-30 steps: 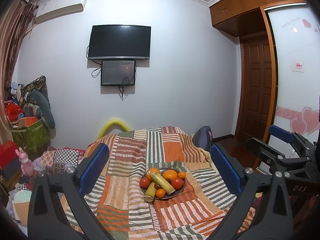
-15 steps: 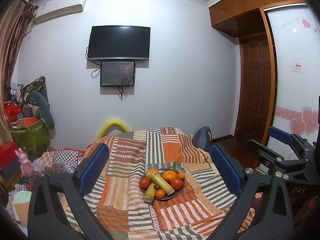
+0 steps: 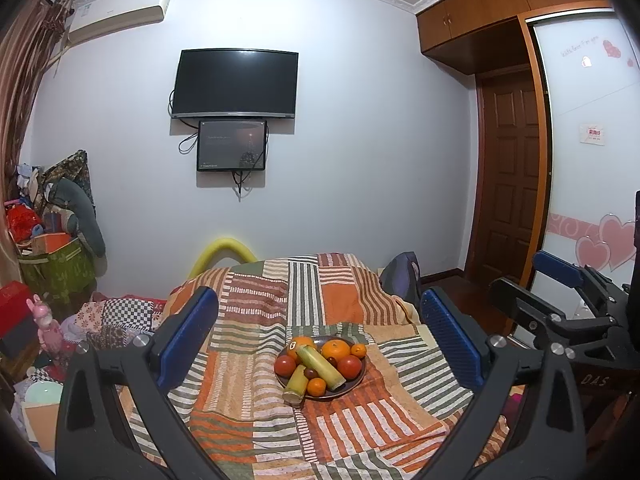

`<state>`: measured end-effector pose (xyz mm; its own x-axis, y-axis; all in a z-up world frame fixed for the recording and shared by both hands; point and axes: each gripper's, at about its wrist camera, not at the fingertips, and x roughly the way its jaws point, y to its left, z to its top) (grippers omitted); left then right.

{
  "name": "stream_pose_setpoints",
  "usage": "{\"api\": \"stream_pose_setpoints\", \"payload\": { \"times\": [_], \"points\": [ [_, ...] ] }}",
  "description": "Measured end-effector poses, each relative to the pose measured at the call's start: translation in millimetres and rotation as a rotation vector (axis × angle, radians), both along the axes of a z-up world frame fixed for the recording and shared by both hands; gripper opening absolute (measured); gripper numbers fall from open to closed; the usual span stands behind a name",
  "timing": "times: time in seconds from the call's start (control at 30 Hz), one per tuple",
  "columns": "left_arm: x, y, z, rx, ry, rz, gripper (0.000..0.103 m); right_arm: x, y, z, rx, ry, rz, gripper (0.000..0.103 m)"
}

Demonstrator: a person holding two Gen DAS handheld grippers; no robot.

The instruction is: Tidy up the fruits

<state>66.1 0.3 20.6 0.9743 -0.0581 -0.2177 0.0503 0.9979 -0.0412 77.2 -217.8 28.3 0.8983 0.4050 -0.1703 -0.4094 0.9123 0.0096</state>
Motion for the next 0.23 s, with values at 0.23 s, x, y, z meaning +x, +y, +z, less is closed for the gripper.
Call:
{"api": "stream_pose_setpoints", "payload": {
  "times": [0.23],
  "points": [
    [1.6, -0.9, -1.0, 0.006, 0.008, -0.008, 0.103, 1.8, -0.4, -2.6, 0.0, 0.006, -0.004, 0.103]
  ]
}}
